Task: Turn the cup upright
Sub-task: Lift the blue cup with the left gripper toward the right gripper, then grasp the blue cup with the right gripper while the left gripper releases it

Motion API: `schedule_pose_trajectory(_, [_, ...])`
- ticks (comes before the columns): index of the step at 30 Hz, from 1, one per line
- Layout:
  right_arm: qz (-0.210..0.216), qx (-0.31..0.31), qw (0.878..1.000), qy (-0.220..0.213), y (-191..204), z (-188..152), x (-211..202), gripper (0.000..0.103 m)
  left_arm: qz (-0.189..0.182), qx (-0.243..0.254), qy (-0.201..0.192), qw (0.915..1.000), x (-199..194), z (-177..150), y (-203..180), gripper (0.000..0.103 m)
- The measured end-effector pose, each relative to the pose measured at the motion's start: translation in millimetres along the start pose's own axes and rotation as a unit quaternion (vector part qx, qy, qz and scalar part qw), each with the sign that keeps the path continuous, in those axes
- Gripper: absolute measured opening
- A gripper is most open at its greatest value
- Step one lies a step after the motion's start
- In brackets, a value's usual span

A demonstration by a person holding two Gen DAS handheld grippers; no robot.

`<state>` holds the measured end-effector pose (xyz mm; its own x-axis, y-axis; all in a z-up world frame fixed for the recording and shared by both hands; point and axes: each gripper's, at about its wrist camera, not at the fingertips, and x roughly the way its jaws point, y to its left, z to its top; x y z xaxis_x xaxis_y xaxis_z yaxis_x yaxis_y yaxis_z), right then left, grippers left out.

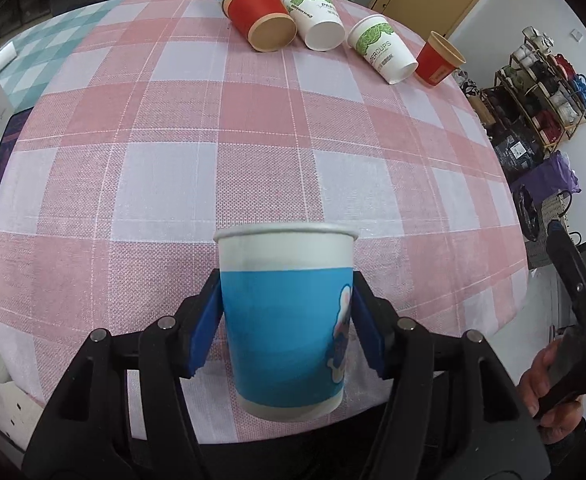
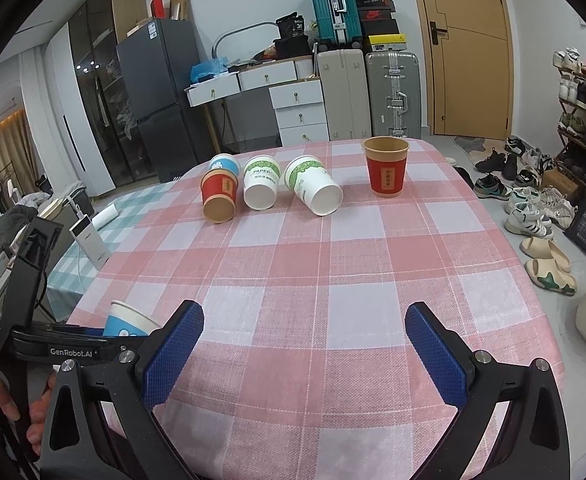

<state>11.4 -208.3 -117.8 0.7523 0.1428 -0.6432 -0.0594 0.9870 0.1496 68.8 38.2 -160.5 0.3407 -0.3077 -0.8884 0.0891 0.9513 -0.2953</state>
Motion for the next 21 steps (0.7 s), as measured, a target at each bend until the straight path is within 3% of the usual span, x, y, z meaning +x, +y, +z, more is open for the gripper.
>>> schedule_pose_trajectory(3, [0.006, 0.002, 1.0, 0.011, 1, -1, 6, 0.103, 0.005, -0.001, -0.003, 1.0, 4, 0, 1, 0.069])
schedule_pose_trajectory(5, [0.01, 0.004, 1.0, 0.019, 2, -1, 9, 0.103, 0.007, 0.003, -0.002, 1.0, 5, 0, 0, 0.082])
schedule_pose_trajectory(13, [0.052, 0.015, 0.997, 0.058, 15, 0, 20, 0.103, -0.012, -0.001, -0.046, 0.9989, -30, -1, 6, 0.083])
schedule_pose_trajectory(16, [0.096, 0.016, 0.993, 0.07, 26, 5, 20, 0.103, -0.009, -0.002, -0.074, 0.9972, -56, -6, 13, 0.084])
schedule_pose_trajectory(21, [0.184, 0.039, 0.975, 0.117, 52, 9, 32, 0.103, 0.047, -0.006, -0.138, 0.9893, -98, -23, 32, 0.088])
